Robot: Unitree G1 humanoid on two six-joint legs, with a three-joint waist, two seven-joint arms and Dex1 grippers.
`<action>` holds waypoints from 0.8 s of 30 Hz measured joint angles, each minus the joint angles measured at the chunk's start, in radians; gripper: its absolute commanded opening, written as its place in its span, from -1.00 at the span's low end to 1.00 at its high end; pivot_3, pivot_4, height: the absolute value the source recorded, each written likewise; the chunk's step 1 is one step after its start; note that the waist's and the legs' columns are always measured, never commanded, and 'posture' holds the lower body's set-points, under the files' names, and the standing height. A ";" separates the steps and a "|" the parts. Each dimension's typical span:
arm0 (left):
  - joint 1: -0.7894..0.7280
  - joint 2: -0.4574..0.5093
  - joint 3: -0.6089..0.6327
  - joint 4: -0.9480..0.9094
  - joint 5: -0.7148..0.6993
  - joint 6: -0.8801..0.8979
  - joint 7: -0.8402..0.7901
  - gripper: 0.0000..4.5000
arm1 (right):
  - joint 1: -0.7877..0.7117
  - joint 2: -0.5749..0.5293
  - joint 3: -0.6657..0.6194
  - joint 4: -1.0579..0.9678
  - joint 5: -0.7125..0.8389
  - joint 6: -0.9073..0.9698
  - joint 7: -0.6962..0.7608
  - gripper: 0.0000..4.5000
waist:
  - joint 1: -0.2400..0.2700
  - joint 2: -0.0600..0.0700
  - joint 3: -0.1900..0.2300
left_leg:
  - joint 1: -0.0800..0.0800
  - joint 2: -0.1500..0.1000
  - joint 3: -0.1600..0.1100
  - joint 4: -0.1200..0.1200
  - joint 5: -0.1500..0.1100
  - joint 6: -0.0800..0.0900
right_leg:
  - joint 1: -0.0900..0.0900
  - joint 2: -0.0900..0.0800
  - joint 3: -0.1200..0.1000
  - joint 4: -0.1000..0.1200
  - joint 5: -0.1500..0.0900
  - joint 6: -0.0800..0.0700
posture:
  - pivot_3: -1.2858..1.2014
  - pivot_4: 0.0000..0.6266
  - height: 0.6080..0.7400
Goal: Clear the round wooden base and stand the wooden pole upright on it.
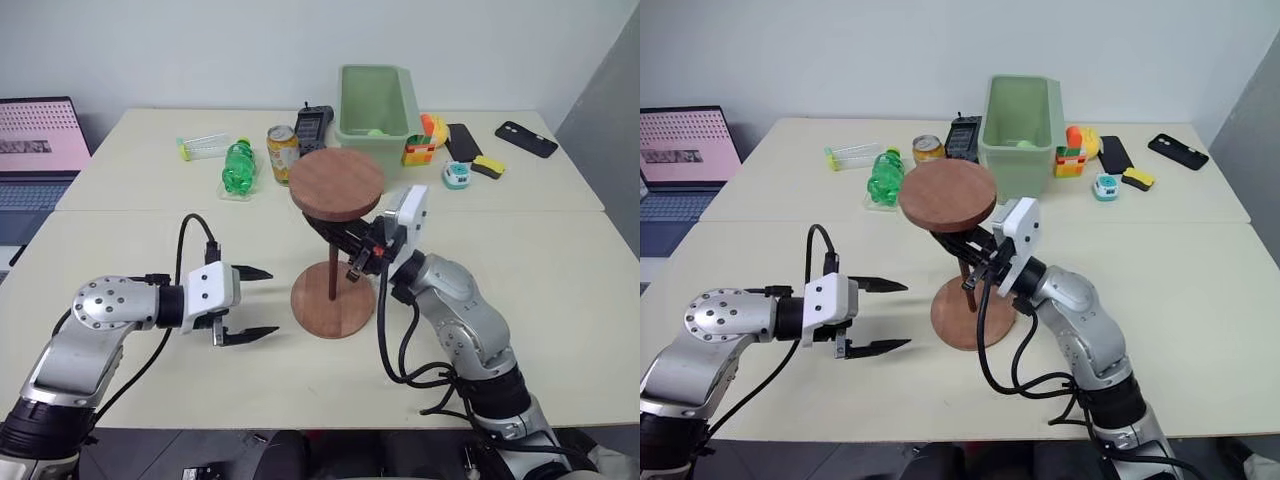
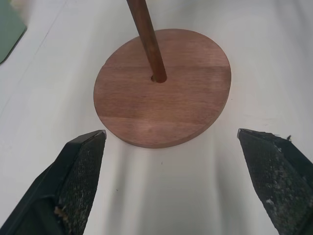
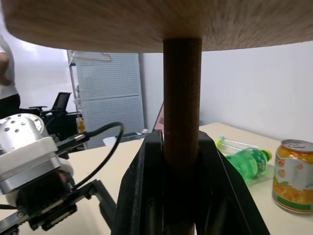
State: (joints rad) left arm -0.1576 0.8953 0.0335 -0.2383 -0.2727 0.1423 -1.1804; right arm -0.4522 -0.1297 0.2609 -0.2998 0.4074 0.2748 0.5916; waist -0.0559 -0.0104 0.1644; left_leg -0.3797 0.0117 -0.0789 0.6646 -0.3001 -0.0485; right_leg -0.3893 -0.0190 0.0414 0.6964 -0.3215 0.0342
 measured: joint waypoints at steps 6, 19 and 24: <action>-0.005 -0.001 -0.001 0.000 0.002 0.001 0.004 1.00 | 0.000 -0.005 0.012 -0.003 -0.016 -0.007 0.007 -0.88 | 0.000 0.000 0.000 | 0.000 0.000 0.000 0.000 0.000 0.000 | 0.000 0.000 0.000 0.000 0.000 0.000 | 0.03 -0.52 1.00; -0.017 -0.004 -0.028 0.000 0.002 0.003 0.012 1.00 | -0.031 -0.016 0.004 0.040 -0.041 -0.036 0.003 -0.88 | 0.001 0.000 -0.001 | 0.001 0.000 0.000 0.000 0.000 0.000 | 0.001 0.000 0.000 0.001 0.000 0.000 | 0.03 -0.52 1.00; -0.023 -0.004 -0.028 0.000 0.002 0.003 0.012 1.00 | -0.029 -0.025 0.005 0.035 -0.039 -0.029 0.019 -0.88 | 0.002 -0.001 -0.001 | 0.001 0.000 0.000 0.000 0.000 0.000 | 0.002 0.000 0.000 0.001 0.000 0.000 | 0.03 -0.52 1.00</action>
State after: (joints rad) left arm -0.1807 0.8910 0.0053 -0.2385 -0.2703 0.1452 -1.1682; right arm -0.4810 -0.1545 0.2657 -0.2649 0.3685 0.2463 0.6109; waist -0.0540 -0.0109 0.1638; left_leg -0.3783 0.0112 -0.0791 0.6650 -0.3001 -0.0486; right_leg -0.3877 -0.0190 0.0413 0.6970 -0.3215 0.0342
